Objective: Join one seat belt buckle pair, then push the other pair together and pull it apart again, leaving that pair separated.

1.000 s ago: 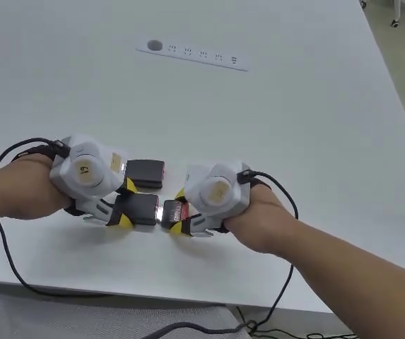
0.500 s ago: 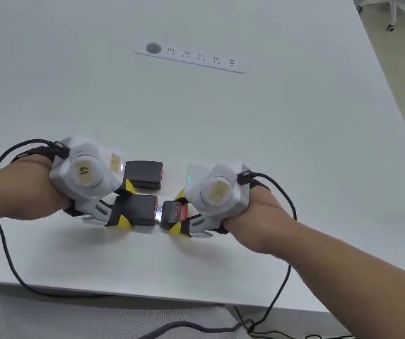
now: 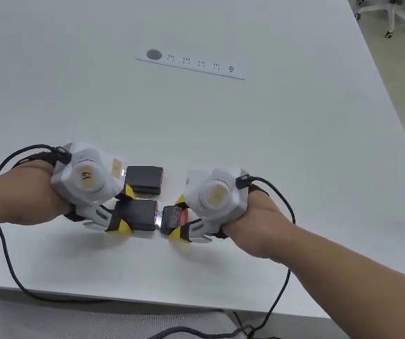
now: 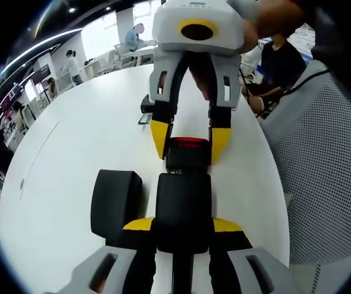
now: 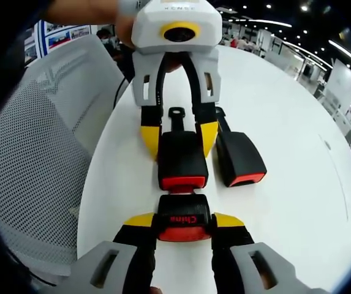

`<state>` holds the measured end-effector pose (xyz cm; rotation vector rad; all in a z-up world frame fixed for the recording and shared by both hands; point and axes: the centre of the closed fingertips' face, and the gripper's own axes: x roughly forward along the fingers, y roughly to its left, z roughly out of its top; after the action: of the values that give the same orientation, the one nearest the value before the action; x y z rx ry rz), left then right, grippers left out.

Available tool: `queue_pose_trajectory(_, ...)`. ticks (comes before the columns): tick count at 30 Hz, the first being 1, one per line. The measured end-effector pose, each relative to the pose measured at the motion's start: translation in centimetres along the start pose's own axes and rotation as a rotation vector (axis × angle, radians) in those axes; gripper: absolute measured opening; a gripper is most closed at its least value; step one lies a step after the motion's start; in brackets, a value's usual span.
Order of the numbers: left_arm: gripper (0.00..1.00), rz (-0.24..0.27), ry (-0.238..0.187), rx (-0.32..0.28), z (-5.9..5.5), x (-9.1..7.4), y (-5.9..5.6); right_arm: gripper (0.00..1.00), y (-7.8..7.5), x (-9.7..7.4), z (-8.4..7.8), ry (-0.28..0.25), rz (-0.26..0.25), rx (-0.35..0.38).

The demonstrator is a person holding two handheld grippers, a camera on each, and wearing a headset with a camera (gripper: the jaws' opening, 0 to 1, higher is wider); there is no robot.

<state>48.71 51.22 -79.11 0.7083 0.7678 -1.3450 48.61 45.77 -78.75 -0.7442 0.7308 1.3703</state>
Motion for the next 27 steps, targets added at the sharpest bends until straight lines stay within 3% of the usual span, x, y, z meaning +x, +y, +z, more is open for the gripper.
queue_pose_trajectory(10, 0.34, -0.005, 0.02, 0.002, 0.1, 0.1, -0.3, 0.32, 0.3, 0.2, -0.5, 0.005, -0.008, -0.014)
queue_pose_trajectory(19, 0.35, 0.007, 0.041, 0.0, -0.2, -0.1, -0.2, 0.36, -0.2, -0.3, -0.9, 0.003, -0.02, 0.042)
queue_pose_trajectory(27, 0.38, 0.037, -0.014, -0.019, 1.5, -2.6, 0.1, 0.34, 0.1, -2.3, 0.6, -0.036, -0.026, 0.039)
